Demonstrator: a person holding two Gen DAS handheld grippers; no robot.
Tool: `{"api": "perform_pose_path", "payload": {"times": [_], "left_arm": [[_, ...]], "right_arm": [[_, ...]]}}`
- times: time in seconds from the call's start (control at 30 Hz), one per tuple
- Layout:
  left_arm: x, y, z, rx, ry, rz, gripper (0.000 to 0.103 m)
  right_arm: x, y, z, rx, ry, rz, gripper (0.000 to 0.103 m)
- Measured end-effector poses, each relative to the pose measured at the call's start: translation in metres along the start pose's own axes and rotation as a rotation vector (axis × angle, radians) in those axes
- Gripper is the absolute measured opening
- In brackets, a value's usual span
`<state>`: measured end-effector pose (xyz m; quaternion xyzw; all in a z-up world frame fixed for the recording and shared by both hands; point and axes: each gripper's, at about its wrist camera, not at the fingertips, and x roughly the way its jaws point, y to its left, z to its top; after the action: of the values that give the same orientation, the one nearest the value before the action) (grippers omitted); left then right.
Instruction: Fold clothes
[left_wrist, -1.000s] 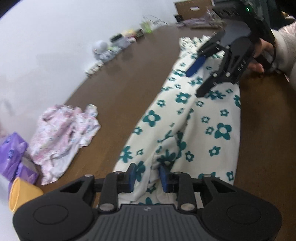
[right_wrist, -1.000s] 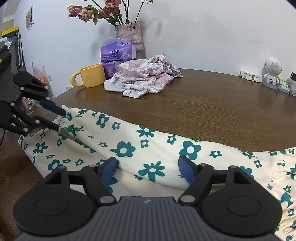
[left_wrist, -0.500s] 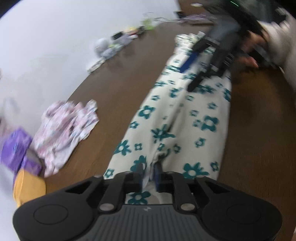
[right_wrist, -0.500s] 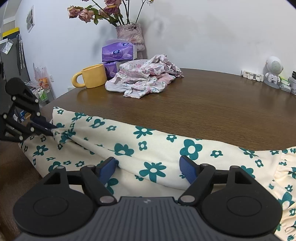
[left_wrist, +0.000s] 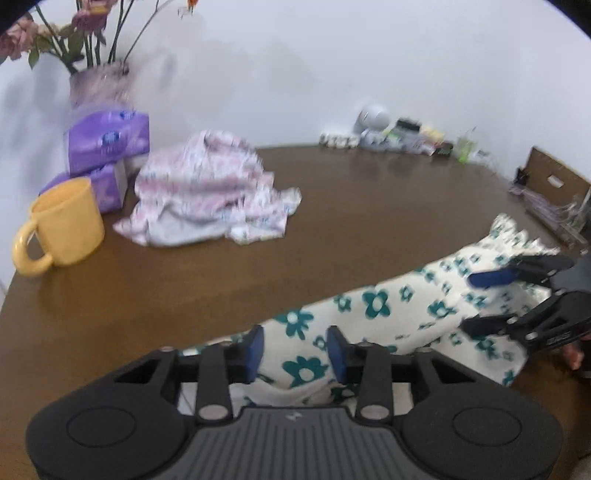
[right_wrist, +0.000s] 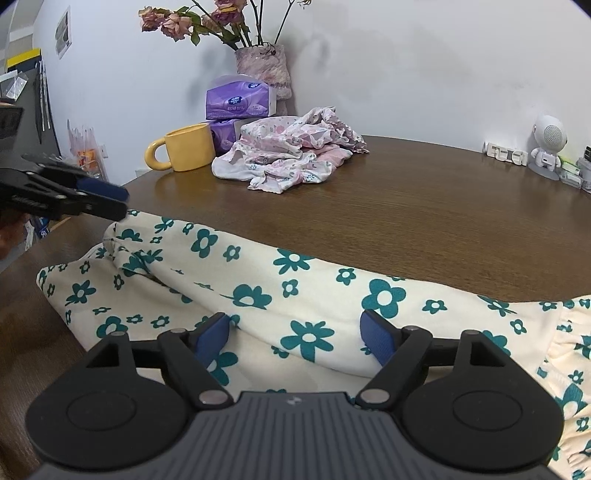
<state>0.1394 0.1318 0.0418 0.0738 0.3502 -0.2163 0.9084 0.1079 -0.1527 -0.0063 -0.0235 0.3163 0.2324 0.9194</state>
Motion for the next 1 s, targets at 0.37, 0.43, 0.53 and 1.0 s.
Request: {"api": "perform_pose_path", "payload": {"times": [0.37,0.43,0.53,1.0], "left_arm": [[0.006,0.017,-0.031,-0.083,-0.085,0.059,0.012],[0.003,0.019,-0.032,-0.118,-0.103,0.047,0.012],[-0.012,0.014,-0.029,-0.112,-0.171,0.078,0.032],[0.007,0.031,-0.029,-0.188,-0.096,0.139,0.016]], "right_arm": [[-0.001,-0.001,0.001,0.007,-0.001,0.008,0.080],[-0.001,-0.002,0.001,0.010,-0.001,0.011,0.080],[-0.002,-0.003,0.002,0.016,-0.003,0.016,0.081],[-0.002,-0.004,0.001,0.025,-0.004,0.029,0.082]]}}
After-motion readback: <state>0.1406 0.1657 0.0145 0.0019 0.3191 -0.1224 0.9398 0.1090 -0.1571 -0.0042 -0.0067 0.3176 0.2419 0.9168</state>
